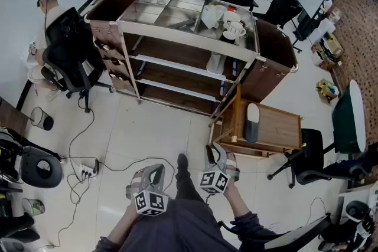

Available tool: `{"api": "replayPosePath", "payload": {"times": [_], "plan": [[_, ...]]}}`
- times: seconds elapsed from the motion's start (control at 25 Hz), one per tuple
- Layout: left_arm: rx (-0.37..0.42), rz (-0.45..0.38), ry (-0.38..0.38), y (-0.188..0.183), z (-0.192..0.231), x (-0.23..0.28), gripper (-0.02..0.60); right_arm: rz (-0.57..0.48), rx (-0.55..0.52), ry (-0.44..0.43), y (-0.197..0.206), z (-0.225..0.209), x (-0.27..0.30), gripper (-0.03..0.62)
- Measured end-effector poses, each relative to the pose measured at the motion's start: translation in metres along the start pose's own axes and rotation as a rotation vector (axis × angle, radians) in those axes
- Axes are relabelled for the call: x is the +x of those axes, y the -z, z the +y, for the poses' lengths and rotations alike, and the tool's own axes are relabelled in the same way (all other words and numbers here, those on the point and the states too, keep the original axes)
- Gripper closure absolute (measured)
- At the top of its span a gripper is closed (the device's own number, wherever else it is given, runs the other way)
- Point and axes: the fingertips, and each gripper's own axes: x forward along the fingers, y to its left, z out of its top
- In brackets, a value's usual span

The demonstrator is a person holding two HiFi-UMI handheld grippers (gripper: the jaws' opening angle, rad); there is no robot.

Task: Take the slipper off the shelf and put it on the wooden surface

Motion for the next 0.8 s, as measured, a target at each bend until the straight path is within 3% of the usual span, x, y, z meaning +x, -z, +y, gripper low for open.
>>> {"api": "replayPosePath", "payload": {"times": [0.2, 0.44, 0.64, 0.8], "plan": [[-0.017, 0.043, -0.015, -0.02, 0.038, 0.067, 0.565, 0.026, -0.134, 0.037, 0.027, -0.079, 0.139, 0.474], [-0.034, 0.106, -0.01, -0.056, 0.079, 0.144, 0.565, 0.094, -0.237, -0.006, 0.06, -0.153, 0.31, 0.444], [-0.056, 0.141, -0.015, -0.084, 0.108, 0.195, 0.565, 0.111, -0.389, -0.029, 0.076, -0.179, 0.407, 0.434], [-0.082, 0.164, -0.033, -0.094, 0.127, 0.219, 0.565, 0.102, -0.474, -0.058, 0.081, -0.181, 0.448, 0.434]]}}
